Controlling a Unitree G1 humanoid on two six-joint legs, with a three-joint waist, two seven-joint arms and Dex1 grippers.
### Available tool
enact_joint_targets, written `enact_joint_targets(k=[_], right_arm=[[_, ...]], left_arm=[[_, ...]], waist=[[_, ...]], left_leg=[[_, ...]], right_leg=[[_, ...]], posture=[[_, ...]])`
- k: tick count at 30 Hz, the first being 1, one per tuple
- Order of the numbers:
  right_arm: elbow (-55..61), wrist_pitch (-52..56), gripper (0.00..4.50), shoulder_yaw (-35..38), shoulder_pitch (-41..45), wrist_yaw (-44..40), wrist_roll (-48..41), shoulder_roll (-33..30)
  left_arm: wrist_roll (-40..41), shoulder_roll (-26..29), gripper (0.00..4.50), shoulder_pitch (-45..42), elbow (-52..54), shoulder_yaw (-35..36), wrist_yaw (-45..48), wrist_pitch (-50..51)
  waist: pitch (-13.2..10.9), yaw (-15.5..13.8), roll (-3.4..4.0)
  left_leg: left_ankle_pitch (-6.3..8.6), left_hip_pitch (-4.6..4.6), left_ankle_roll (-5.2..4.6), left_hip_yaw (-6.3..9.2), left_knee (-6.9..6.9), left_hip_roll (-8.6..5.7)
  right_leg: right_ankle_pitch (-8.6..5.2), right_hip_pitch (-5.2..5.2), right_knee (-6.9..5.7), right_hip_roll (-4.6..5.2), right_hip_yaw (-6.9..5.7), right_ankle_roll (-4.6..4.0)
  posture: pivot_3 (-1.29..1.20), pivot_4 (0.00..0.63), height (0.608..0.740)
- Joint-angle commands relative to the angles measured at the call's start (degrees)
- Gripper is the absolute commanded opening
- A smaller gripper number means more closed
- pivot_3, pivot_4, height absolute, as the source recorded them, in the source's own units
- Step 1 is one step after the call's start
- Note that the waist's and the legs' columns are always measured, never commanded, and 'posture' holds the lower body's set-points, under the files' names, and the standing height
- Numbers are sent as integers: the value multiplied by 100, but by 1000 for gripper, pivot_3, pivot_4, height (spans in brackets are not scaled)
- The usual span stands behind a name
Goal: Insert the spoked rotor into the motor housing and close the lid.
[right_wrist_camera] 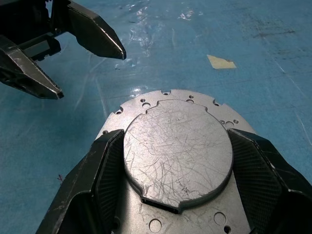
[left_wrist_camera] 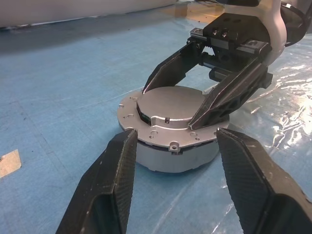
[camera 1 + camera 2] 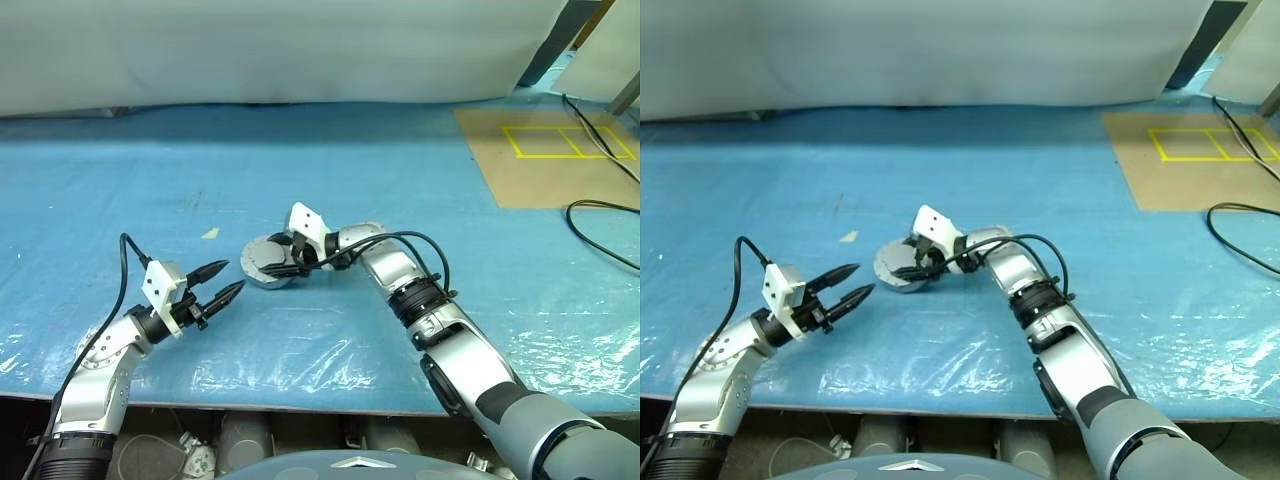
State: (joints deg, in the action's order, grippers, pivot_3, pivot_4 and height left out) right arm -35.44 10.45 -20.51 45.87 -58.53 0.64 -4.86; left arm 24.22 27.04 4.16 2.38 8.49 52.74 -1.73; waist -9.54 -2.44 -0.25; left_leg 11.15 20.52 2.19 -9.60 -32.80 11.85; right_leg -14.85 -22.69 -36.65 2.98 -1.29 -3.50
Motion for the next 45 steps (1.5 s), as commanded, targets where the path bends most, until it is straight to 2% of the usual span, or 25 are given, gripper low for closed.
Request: enact_joint_targets(k=[1, 6, 11, 19, 33, 38, 41, 45], right_arm=[[-354, 225, 2963, -153, -185, -157, 136, -123], [191, 589, 2963, 157, 46, -456, -336, -83], [520, 552, 2963, 100, 209, -617, -337, -142], [131, 197, 2963, -196, -11, -447, 57, -216], [-239, -277, 2963, -472, -132, -618, 342, -441], [-449, 28, 2963, -432, -43, -720, 283, -457], [-421, 719, 2963, 69, 263, -814, -277, -317], [-82, 698, 2963, 142, 379, -950, -369, -357]], left_arm=[[46, 17, 2722, -7, 137, 9, -12, -5], [40, 12, 2722, -51, 123, -19, -17, 5], [14, -23, 2722, -117, 78, -76, -20, 4], [2, -54, 2722, -134, 50, -141, -45, -33], [21, -50, 2722, -189, 114, -201, -29, 37], [23, -97, 2722, -236, 139, -259, -46, 64], [20, -113, 2722, -229, 157, -269, -43, 70], [9, -115, 2722, -203, 171, -281, -32, 66]], waist=[[0, -6, 0], [0, -14, 1], [0, -14, 1], [0, -10, 1], [0, -15, 0], [2, -15, 4], [2, -29, 5], [2, -38, 6]], left_leg=[[0, -2, -1, -1, 0, 0], [1, 4, -2, -6, 4, -2], [-8, 45, 11, -6, 4, -1], [-10, 52, 15, -6, 11, -1], [-9, 36, 14, -6, 8, -2], [-7, 24, 10, -7, 8, -4], [1, 22, -3, -8, 7, -4], [1, 28, -5, -9, 7, -3]], right_leg=[[0, 2, 0, 1, 1, 0], [0, -5, 4, 3, 3, 0], [0, -44, 4, 2, 1, 1], [0, -51, 4, 2, -4, 1], [0, -34, 4, 5, -2, 1], [0, -23, 4, 7, -1, 1], [0, -20, 4, 8, -1, 1], [0, -26, 5, 7, -1, 0]], posture=[[0, 150, 740], [0, 150, 740], [0, 150, 740], [0, 150, 740], [0, 150, 740], [0, 150, 740], [0, 150, 740], [0, 150, 740]])
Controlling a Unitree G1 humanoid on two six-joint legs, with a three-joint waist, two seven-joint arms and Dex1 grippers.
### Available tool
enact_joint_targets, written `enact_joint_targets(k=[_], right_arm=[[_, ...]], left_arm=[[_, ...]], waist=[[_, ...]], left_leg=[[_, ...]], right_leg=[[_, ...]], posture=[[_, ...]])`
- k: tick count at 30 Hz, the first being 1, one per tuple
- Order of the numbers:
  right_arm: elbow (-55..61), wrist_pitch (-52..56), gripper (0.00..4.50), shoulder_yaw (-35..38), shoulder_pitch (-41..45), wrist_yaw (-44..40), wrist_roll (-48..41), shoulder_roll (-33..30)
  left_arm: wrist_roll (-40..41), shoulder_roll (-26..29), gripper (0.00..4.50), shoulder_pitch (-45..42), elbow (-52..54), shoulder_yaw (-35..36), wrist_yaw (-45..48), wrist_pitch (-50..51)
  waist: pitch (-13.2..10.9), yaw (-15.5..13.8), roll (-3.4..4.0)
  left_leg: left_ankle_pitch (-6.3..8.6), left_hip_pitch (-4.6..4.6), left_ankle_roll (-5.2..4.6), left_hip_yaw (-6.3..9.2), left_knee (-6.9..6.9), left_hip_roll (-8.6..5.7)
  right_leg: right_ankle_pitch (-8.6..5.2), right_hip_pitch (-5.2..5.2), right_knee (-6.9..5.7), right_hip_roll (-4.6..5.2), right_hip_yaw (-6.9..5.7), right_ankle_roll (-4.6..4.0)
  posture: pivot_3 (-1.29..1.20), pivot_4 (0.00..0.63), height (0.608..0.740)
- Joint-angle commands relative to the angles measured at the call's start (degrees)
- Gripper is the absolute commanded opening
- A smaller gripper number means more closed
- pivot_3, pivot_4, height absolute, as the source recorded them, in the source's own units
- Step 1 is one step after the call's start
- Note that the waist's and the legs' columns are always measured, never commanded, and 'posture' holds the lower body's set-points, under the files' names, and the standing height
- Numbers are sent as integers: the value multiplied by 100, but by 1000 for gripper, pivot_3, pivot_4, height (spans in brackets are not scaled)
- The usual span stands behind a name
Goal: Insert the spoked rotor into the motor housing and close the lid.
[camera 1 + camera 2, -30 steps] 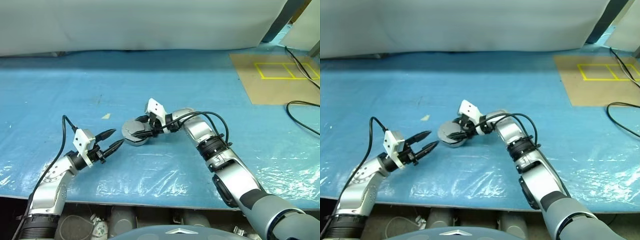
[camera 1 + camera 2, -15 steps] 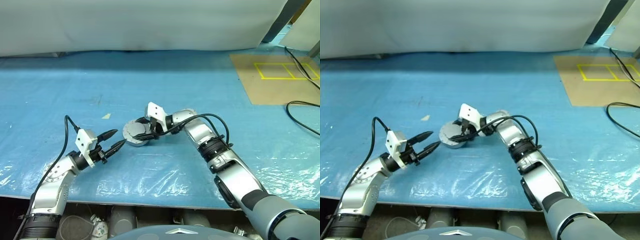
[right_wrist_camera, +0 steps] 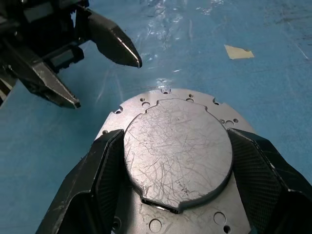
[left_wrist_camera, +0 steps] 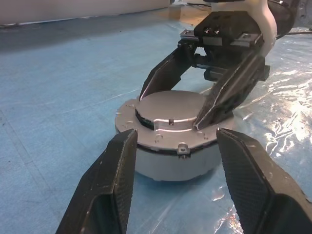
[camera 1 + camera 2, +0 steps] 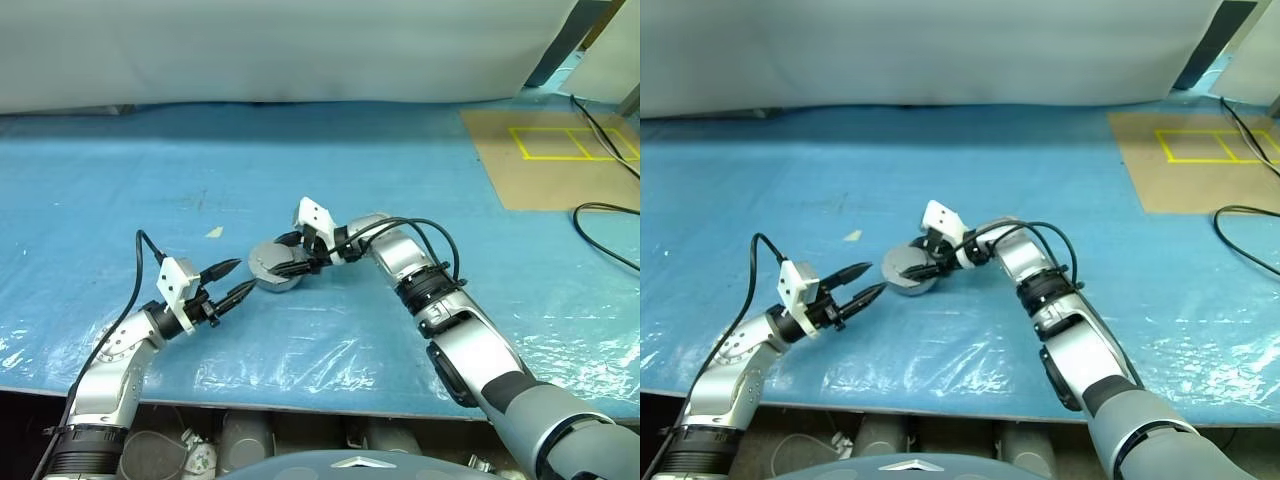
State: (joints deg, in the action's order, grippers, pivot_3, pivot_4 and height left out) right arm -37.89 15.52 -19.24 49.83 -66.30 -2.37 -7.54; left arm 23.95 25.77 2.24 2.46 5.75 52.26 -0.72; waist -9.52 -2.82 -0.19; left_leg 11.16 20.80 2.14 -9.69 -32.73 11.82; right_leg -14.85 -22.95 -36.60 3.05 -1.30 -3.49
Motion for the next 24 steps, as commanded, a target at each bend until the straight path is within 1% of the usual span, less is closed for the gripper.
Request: enact_joint_targets(k=[1, 4, 8, 13, 17, 22, 24], right_arm=[[332, 284, 2963, 38, -24, -258, -155, -85], [704, 276, 2963, -88, -143, -335, -116, -112], [823, 9, 2963, -384, -318, -377, 134, -250], [416, -385, 2963, -524, -374, -14, 457, -281], [237, -318, 2963, -474, -415, -81, 396, -309], [-42, -721, 2963, -697, -483, -151, 669, -529], [-89, -626, 2963, -654, -489, -266, 570, -552]], left_arm=[[36, 12, 2722, -9, 162, -9, 16, -34], [32, 12, 2722, -24, 145, -15, 22, -38], [31, 8, 2722, -49, 126, -23, 21, -35], [22, -4, 2722, -44, 124, -42, 11, -33], [26, 0, 2722, -32, 149, -53, 1, -21], [16, -12, 2722, -55, 154, -92, -7, -16], [20, -19, 2722, -76, 171, -108, -18, -4]], waist=[[0, 0, 1], [-1, 0, 0], [-1, 14, -1], [-1, 23, -1], [-1, 24, -1], [0, 6, -1], [0, -4, 1]], left_leg=[[0, 5, 1, 0, 0, 0], [-1, 22, 1, -1, 1, 1], [-10, 30, 16, -1, 4, 0], [-10, 25, 17, -1, 7, 1], [-8, 9, 13, -3, 6, 1], [0, -4, -1, -5, 4, 0], [0, -8, -1, -8, 4, -1]], right_leg=[[0, -5, 0, 0, 0, 0], [0, -19, 1, -1, -1, 0], [1, -26, 1, -1, -3, 1], [0, -26, 1, -1, -4, 1], [0, -14, 1, -1, 0, 1], [0, 0, 2, 1, 1, 1], [0, 6, 3, 3, 2, 1]], posture=[[0, 150, 740], [0, 150, 740], [0, 150, 740], [0, 150, 740], [0, 150, 740], [0, 150, 740], [0, 150, 740]])
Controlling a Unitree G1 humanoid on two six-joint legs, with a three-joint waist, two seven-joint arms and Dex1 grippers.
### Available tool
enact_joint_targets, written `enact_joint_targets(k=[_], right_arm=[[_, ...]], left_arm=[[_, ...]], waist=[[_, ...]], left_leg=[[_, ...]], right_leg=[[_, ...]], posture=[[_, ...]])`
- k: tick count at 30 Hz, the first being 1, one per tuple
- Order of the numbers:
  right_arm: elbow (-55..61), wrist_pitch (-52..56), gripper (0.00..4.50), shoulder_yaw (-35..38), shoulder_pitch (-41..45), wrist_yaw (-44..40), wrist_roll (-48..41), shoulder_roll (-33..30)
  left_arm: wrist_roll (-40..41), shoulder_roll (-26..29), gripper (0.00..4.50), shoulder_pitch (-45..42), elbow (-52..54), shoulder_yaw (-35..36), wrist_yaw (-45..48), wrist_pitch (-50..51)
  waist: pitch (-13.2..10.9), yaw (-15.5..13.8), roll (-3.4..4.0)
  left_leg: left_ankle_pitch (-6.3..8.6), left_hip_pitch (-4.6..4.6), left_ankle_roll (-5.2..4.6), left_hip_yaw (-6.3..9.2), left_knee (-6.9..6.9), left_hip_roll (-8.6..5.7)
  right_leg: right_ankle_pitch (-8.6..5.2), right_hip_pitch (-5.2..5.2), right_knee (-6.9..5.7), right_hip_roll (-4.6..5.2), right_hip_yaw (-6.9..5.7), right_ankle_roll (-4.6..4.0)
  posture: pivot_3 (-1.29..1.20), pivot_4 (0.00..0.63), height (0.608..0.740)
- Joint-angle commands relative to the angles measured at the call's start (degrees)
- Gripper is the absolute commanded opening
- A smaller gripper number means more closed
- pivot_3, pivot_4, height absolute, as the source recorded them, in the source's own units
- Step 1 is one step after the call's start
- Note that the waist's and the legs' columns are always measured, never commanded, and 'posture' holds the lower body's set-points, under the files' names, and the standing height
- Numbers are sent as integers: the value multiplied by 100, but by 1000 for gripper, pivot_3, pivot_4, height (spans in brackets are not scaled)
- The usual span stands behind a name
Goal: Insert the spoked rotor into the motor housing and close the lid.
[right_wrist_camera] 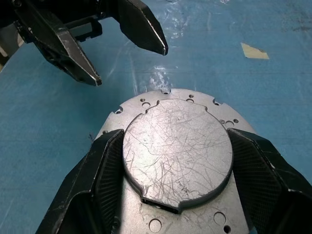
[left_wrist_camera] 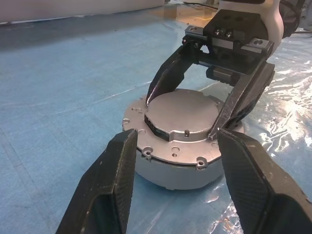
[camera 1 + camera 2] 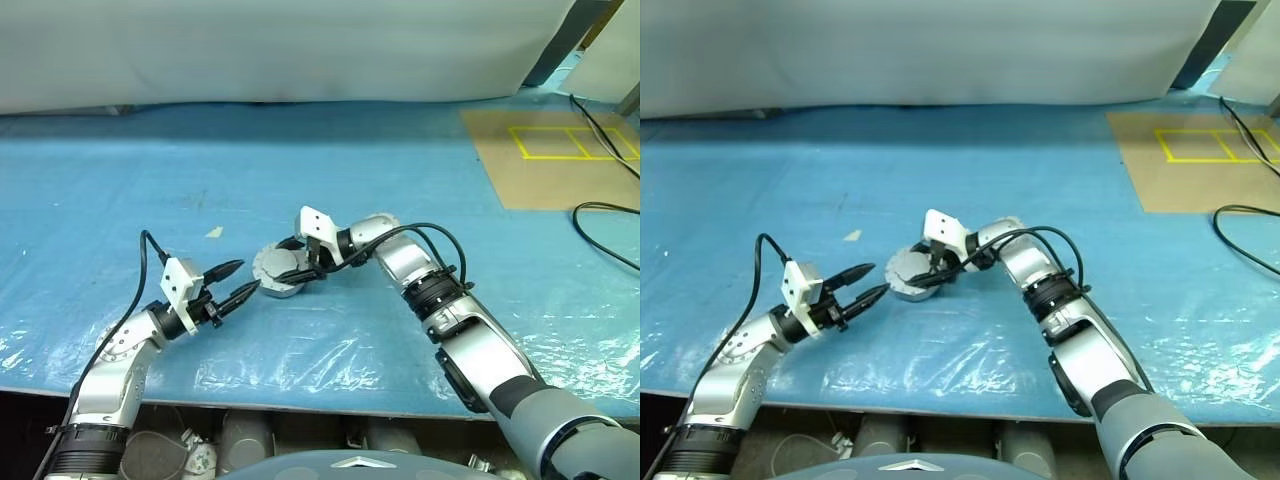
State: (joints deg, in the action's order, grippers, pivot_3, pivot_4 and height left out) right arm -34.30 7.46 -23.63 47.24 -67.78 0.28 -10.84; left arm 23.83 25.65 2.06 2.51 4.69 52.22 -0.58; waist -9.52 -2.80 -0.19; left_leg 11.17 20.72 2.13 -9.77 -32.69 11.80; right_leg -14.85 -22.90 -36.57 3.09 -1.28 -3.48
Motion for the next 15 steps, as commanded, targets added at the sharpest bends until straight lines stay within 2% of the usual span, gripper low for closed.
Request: enact_joint_targets(k=[1, 3, 7, 10, 15], right_arm=[[-395, 518, 2963, -107, -236, -262, 102, -191], [-341, 781, 2963, -72, -291, -360, 6, -185], [-282, 249, 2963, -374, -520, -127, 428, -275], [-190, 322, 2963, -331, -575, 30, 391, -172], [-344, 50, 2963, -427, -598, 486, 643, -136]], left_arm=[[33, -13, 2722, -69, 171, -9, -20, -15], [26, -20, 2722, -78, 169, -20, -22, -23], [16, -33, 2722, -87, 165, -42, -16, -35], [8, -44, 2722, -90, 174, -62, -17, -33], [-7, -89, 2722, -135, 163, -128, -21, -2]], waist=[[1, -12, 1], [1, -26, 1], [8, -30, 5], [16, -24, 9], [18, -10, 11]], left_leg=[[0, -2, -1, -1, 0, -1], [0, -7, -1, -1, 0, -1], [0, -7, -1, -2, 4, 0], [0, -16, -1, -3, 8, 0], [1, -90, -2, -8, 49, -1]], right_leg=[[0, 4, 1, 1, 0, 0], [0, 11, 5, 1, 0, 0], [-1, 14, 15, 1, 0, 0], [-1, 20, 18, 1, 1, 1], [-4, 73, 40, 1, 6, 6]], posture=[[0, 150, 740], [0, 150, 740], [0, 150, 740], [0, 150, 740], [0, 150, 740]])
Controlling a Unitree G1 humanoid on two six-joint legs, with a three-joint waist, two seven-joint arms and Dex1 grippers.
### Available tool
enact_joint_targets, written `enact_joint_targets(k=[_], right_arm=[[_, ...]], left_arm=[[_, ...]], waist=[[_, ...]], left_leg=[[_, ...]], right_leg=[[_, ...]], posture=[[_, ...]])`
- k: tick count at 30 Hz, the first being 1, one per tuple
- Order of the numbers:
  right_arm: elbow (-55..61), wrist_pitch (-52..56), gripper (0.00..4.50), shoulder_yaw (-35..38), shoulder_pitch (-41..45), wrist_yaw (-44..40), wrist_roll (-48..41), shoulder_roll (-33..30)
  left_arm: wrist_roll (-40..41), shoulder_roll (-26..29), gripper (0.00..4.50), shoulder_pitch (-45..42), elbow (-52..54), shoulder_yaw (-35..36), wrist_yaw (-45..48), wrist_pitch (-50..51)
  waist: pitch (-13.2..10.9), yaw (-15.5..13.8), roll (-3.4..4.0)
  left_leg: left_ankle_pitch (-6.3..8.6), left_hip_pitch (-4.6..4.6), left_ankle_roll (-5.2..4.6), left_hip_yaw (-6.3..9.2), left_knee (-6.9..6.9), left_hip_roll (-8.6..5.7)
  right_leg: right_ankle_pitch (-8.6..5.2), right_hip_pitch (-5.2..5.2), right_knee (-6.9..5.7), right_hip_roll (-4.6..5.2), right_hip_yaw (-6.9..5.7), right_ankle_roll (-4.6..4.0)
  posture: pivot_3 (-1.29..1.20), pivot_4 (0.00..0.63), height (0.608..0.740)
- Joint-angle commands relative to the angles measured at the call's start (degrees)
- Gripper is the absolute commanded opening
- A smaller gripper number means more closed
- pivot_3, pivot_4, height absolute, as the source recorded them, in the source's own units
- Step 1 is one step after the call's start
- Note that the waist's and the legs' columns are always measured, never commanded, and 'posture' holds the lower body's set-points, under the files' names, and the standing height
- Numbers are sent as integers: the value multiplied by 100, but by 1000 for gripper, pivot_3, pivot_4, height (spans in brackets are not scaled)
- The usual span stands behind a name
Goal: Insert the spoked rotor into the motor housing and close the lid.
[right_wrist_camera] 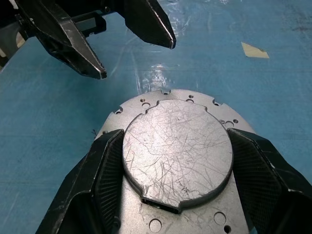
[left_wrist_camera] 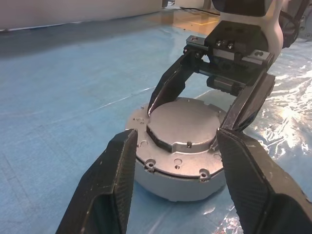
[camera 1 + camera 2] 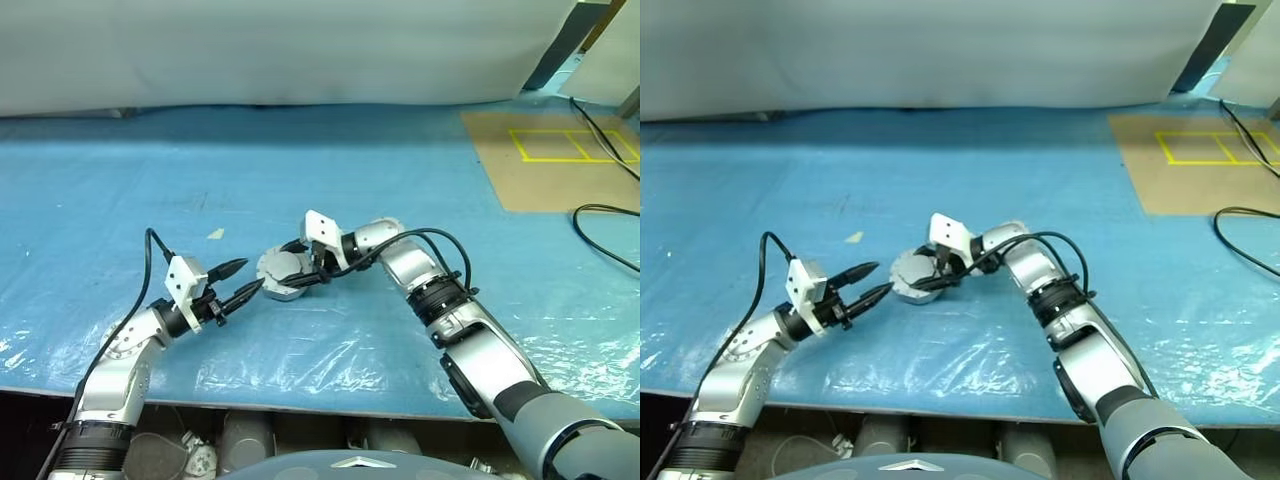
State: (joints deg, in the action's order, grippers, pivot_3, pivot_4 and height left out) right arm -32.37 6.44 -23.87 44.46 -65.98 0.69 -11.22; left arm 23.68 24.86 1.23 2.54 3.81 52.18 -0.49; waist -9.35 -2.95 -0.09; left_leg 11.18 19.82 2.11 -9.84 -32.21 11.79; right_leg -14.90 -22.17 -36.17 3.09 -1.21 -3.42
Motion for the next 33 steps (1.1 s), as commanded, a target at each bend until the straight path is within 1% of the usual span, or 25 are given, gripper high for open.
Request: enact_joint_targets(k=[1, 2, 5, 10, 12, 15, 17, 20, 21, 23, 26, 27, 30, 33], right_arm=[[-591, 226, 2963, -372, -318, 305, 560, -87], [-677, 242, 2963, -378, -314, 335, 577, -100], [-757, 206, 2963, -443, -365, 360, 649, -166], [-617, 268, 2963, -454, -492, 228, 565, -228], [-595, 290, 2963, -439, -501, 230, 553, -231], [-544, 333, 2963, -418, -489, 226, 531, -223], [-513, 358, 2963, -394, -471, 231, 511, -216], [-501, 392, 2963, -361, -457, 260, 495, -211], [-496, 402, 2963, -357, -458, 268, 495, -214], [-465, 421, 2963, -356, -474, 266, 498, -240], [-414, 442, 2963, -366, -506, 272, 521, -283], [-389, 452, 2963, -368, -520, 265, 518, -290], [-336, 474, 2963, -368, -550, 263, 513, -298], [-324, 479, 2963, -368, -569, 272, 513, -293]], left_arm=[[-7, -20, 2722, -66, 142, -59, -13, -18], [-27, -29, 2722, -94, 117, -78, -15, -29], [-59, -59, 2722, -214, 23, -107, -50, -47], [-210, -100, 2722, -453, -236, -276, -68, 46], [-261, -135, 2722, -567, -370, -315, -87, 72], [-292, -153, 2722, -686, -537, -334, -112, 156], [-404, -155, 2722, -771, -745, -374, -109, 31], [-281, -270, 2162, -902, -802, -354, -39, -46], [-204, -291, 1899, -920, -762, -351, 15, -12], [-46, -351, 1221, -946, -664, -324, 97, 55], [85, -371, 225, -961, -614, -308, 209, 122], [87, -341, 58, -955, -624, -323, 249, 155], [-259, -284, 58, -1006, -873, -344, 61, -53], [-419, -233, 58, -1019, -972, -380, 53, -137]], waist=[[2, 11, 4], [4, 15, 7], [14, 21, 17], [56, 24, 38], [70, 28, 47], [83, 32, 40], [84, 31, 39], [84, 31, 39], [85, 31, 37], [86, 31, 36], [86, 27, 37], [86, 27, 36], [86, 28, 37], [87, 32, 36]], left_leg=[[0, -13, 0, 0, 9, 0], [0, -19, 0, 2, 16, 0], [0, -28, 0, 2, 29, 0], [0, -32, 0, 1, 39, -1], [0, -33, 0, 1, 40, -1], [0, -35, 0, 2, 46, -2], [0, -35, 0, 2, 54, -2], [0, -35, 0, 2, 63, -3], [0, -35, 0, 2, 67, -3], [0, -34, 0, 2, 71, -3], [0, -35, 0, 0, 88, -6], [0, -34, 0, 0, 92, -6], [0, -28, 0, 1, 100, -6], [0, -26, 0, 1, 101, -5]], right_leg=[[-3, 10, 7, -1, 0, 6], [-18, 14, 11, -1, 0, 32], [-22, 20, 18, -1, 0, 39], [-21, 29, 35, -1, 0, 38], [-12, 35, 42, -1, 0, 22], [-6, 38, 51, -1, 0, 11], [-6, 38, 57, -1, 0, 12], [-11, 34, 61, -1, 0, 21], [-16, 34, 64, 0, 0, 30], [-6, 32, 66, 0, 0, 13], [-6, 29, 71, 0, 0, 12], [-6, 27, 73, 0, 0, 12], [-6, 20, 80, 0, 0, 11], [-5, 20, 89, 0, 0, 11]], posture=[[0, 150, 740], [0, 150, 740], [0, 150, 740], [0, 150, 740], [0, 150, 740], [0, 150, 740], [0, 150, 740], [0, 150, 740], [0, 150, 740], [0, 150, 740], [0, 150, 740], [0, 150, 740], [0, 150, 740], [0, 150, 740]])
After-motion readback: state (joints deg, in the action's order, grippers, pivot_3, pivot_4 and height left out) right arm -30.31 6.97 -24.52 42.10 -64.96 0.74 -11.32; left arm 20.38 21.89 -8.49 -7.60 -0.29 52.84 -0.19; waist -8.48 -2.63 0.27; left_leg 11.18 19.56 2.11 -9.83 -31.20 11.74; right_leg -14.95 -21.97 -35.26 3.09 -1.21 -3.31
